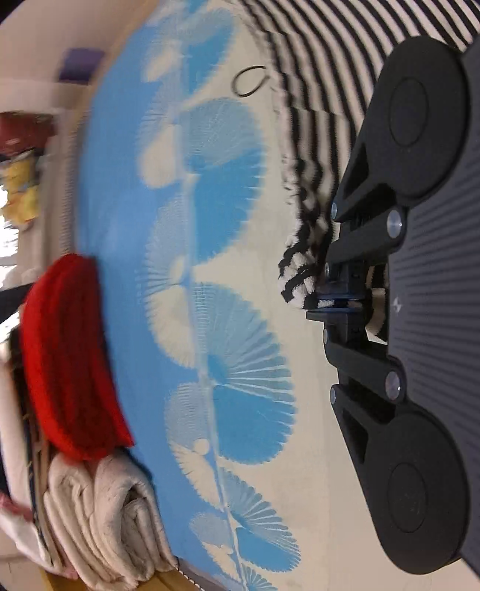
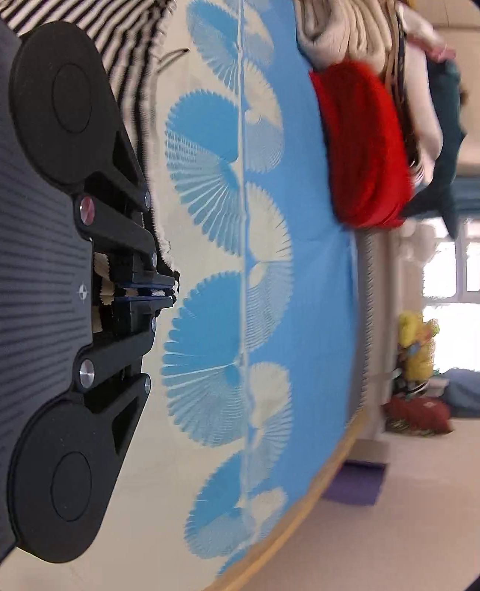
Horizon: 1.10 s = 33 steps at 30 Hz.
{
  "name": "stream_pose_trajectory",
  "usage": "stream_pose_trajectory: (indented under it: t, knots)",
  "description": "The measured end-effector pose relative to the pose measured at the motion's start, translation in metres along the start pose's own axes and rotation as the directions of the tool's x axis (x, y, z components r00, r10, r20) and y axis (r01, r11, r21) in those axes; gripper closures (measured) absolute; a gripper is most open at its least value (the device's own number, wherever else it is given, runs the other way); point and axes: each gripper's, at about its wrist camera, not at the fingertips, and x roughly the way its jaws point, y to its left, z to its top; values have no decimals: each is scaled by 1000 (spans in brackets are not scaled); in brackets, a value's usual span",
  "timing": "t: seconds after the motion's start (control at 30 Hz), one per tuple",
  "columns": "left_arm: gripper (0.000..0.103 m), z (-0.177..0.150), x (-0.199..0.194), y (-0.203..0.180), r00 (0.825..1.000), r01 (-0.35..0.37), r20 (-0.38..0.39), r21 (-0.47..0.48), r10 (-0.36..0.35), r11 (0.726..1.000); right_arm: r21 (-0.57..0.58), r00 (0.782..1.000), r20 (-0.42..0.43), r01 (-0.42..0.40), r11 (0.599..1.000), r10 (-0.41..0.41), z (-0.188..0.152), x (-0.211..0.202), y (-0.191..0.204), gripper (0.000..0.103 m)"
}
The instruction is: Fold small clothes
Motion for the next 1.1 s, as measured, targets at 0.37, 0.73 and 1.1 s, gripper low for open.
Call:
stream_pose_trajectory:
  t: [0.37,0.73,1.1]
  knots:
    - [61,-6,24,-1,971,20,-238,-59,-34,998,110,975,-222,8,994,17,-11,39,-7,80]
    - [60,-65,-28,76,867,216,-377,-305,-326,927,216,943,-283,-113,970,173,-34,-43,-84,59]
    - [64,-117,-25,83,778,200,-511,-350,-366,915,197,800,-542,-178,964,259,-103,-62,-103,51]
